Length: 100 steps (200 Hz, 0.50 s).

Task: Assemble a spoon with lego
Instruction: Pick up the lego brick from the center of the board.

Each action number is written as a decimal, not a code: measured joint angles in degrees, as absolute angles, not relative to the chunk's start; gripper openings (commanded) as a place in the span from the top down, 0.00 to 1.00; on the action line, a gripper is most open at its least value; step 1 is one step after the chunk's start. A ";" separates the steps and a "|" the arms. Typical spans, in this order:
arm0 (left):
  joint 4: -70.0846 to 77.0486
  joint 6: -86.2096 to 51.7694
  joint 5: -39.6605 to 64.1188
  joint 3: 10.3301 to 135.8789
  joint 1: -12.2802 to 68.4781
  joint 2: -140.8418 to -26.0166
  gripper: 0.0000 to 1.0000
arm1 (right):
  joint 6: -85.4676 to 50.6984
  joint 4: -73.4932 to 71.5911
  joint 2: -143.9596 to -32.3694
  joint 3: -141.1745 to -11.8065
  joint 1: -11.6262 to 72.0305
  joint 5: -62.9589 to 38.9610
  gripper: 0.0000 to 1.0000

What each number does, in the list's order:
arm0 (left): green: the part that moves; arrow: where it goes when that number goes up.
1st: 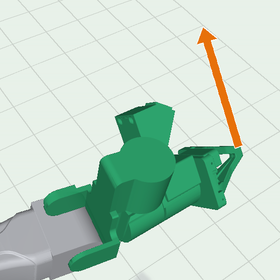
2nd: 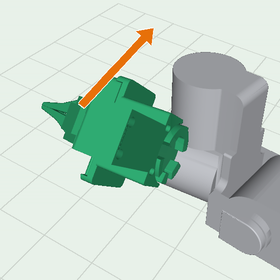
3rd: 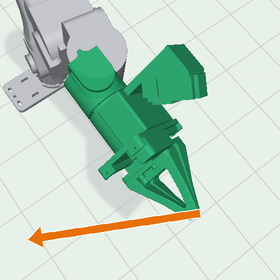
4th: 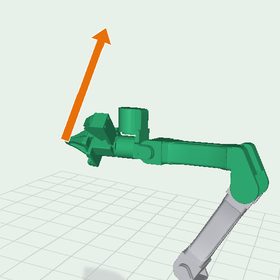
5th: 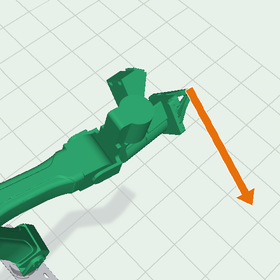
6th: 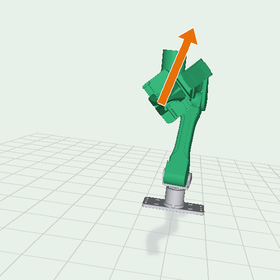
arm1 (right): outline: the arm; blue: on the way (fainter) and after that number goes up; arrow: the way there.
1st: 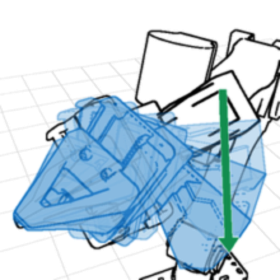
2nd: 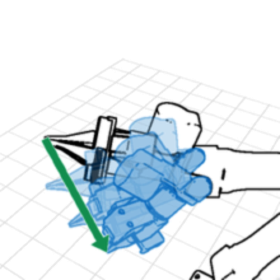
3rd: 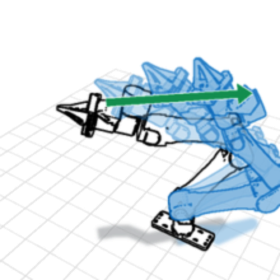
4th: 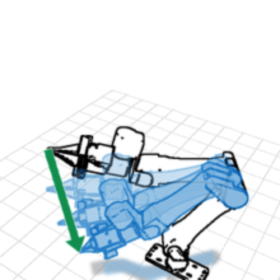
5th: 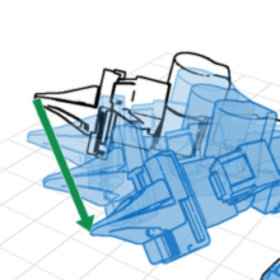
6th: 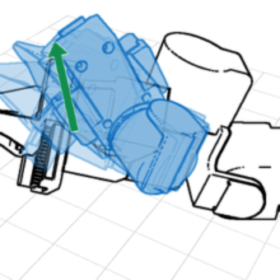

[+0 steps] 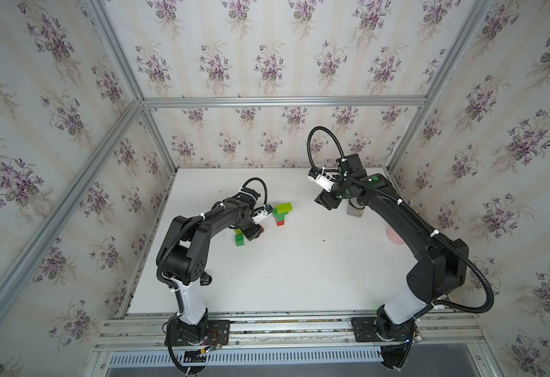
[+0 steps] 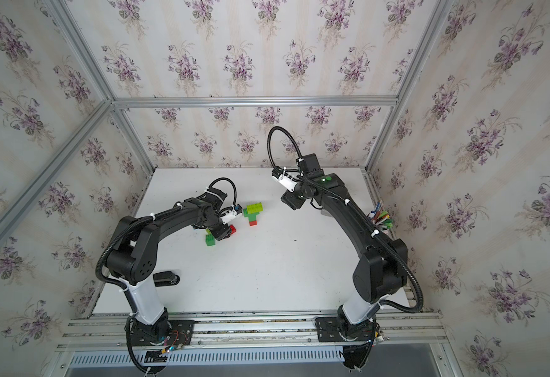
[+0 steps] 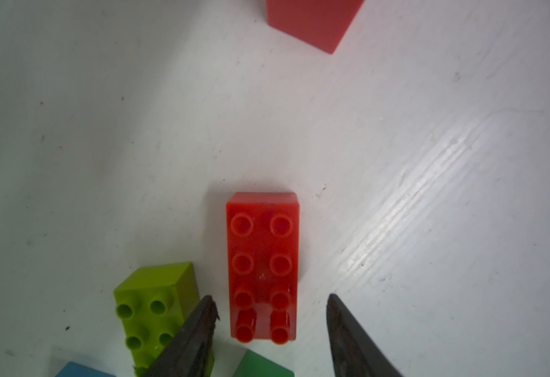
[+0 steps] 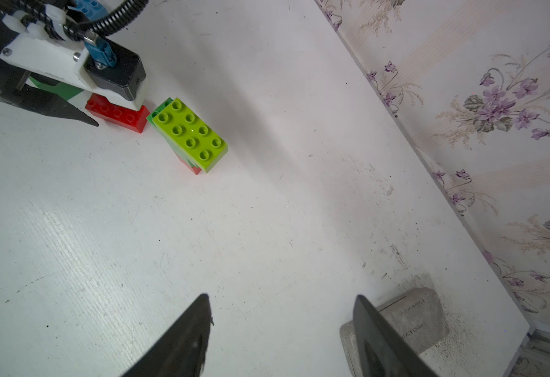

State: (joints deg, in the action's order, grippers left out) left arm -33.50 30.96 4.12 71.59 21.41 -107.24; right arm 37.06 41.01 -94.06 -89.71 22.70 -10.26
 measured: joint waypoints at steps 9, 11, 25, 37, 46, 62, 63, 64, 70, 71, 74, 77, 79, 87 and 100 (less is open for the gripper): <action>-33.21 30.96 3.92 71.55 21.41 -107.31 0.46 | 37.06 41.06 -94.06 -89.89 22.72 -10.26 0.30; -33.12 30.96 3.88 71.53 21.41 -107.33 0.48 | 37.06 41.08 -94.06 -89.89 22.72 -10.24 0.30; -32.73 30.94 3.29 71.35 21.43 -107.48 0.50 | 37.06 41.21 -94.08 -90.21 22.70 -10.24 0.30; -32.42 30.98 3.05 71.02 21.45 -107.68 0.51 | 37.06 41.23 -94.06 -90.39 22.70 -10.24 0.30; -32.36 30.96 2.87 70.72 21.47 -107.83 0.52 | 37.06 41.23 -94.06 -90.41 22.70 -10.24 0.31; -32.25 30.96 2.39 70.30 21.47 -107.87 0.55 | 37.06 41.28 -94.08 -90.50 22.70 -10.24 0.31; -32.23 30.96 2.39 70.28 21.47 -107.87 0.55 | 37.06 41.28 -94.08 -90.50 22.70 -10.24 0.31; -32.23 30.96 2.39 70.26 21.47 -107.87 0.55 | 37.06 41.28 -94.08 -90.50 22.70 -10.24 0.31; -32.16 30.96 2.37 70.15 21.47 -107.87 0.58 | 37.06 41.30 -94.08 -90.52 22.70 -10.24 0.31; -32.14 30.96 2.35 70.15 21.47 -107.87 0.58 | 37.06 41.30 -94.08 -90.52 22.70 -10.24 0.31; -32.10 30.96 2.31 70.11 21.50 -107.87 0.60 | 37.06 41.32 -94.06 -90.52 22.70 -10.24 0.31; -32.08 30.96 2.22 70.04 21.52 -107.85 0.61 | 37.06 41.36 -94.06 -90.54 22.70 -10.24 0.31; -32.05 30.94 2.22 70.00 21.52 -107.85 0.62 | 37.06 41.39 -94.06 -90.56 22.70 -10.24 0.31; -31.90 30.96 2.20 69.76 21.52 -107.74 0.66 | 37.06 41.43 -94.06 -90.61 22.70 -10.24 0.31; -31.83 30.96 2.02 69.34 21.61 -107.28 0.70 | 37.06 41.50 -94.06 -90.61 22.70 -10.20 0.32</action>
